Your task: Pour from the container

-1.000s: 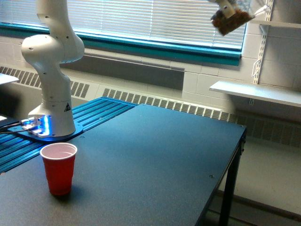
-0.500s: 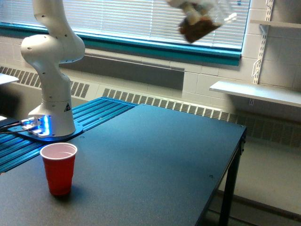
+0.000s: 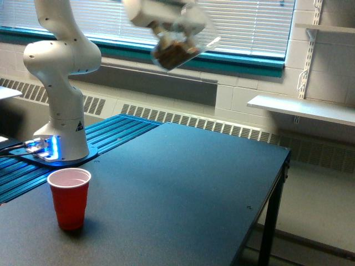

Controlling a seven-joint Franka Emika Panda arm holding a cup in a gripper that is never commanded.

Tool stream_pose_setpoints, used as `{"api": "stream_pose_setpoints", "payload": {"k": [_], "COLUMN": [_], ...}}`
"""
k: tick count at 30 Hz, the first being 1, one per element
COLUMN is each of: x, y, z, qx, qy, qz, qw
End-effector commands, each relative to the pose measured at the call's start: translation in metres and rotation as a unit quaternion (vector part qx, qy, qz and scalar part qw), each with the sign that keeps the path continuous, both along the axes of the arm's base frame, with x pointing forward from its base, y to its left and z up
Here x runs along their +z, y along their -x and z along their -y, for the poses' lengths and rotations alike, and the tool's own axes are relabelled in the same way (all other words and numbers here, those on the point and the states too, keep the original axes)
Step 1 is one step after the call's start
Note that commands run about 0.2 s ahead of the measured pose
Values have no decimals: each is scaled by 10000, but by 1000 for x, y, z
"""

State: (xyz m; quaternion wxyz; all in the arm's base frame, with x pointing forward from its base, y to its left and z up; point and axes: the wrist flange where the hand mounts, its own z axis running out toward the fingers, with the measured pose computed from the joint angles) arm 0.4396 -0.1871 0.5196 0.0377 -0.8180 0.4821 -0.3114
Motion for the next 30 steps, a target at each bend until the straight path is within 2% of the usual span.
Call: {"api": "stream_pose_setpoints", "payload": {"k": [1, 12, 21, 27, 30], "x": [-13, -46, -77, -97, -108], "y": [32, 91, 131, 157, 170], "z": [19, 52, 68, 76, 78], "qx": [-236, -554, -728, -886, -962], "qy": [67, 99, -62, -93, -194], "qz": [-78, -365, -624, -837, -922], "qw": [9997, 9977, 9954, 9925, 9909]}}
